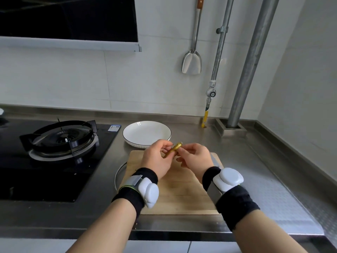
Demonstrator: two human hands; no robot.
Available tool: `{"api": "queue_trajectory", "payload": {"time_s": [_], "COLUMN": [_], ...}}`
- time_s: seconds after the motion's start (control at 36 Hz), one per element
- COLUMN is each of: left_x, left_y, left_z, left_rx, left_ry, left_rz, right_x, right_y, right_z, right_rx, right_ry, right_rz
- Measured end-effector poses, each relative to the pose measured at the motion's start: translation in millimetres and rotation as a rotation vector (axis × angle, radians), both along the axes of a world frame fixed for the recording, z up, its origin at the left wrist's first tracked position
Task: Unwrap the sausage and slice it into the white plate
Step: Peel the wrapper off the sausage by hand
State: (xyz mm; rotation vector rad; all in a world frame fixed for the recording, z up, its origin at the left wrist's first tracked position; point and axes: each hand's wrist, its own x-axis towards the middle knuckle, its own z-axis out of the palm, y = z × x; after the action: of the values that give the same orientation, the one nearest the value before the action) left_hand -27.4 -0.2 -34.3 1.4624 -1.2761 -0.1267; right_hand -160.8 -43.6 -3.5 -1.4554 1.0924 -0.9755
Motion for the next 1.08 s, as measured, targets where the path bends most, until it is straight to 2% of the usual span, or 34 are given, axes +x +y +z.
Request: {"api": "queue_trajectory", "payload": {"time_s": [0.08,0.28,0.42,0.56,1.08], "left_x": [0.3,2.5,4.0,2.6,3.1], "left_y": [0.1,-1.8,-2.8,-1.8,3.4], "left_z": [0.7,-2.2,-1.0,1.5,3.7], "left_rx": [0.004,0.03,0.104,0.095,-0.043], "left_ry": [0.012,0.059,0.148,0.152,0.046], "left_rz": [-0.014,-0.052,-0.124,-0.109,-0.008], "right_x": [6.7,10.1,8.6,8.4,7.4], "right_y": [0.3,0.6,-4.4,-5.2,-1.5], "right_z": [-5.8,-20.2,-22.0,-21.8,-20.0], "right_rx": [0.026,0.007,0.056,0.08,-0.055], "right_ry": [-0.096,-0.175,-0.288,-0.361,-0.315], "right_rz": [-0.006,-0.07,-0.054,-0.041,-0.054]}}
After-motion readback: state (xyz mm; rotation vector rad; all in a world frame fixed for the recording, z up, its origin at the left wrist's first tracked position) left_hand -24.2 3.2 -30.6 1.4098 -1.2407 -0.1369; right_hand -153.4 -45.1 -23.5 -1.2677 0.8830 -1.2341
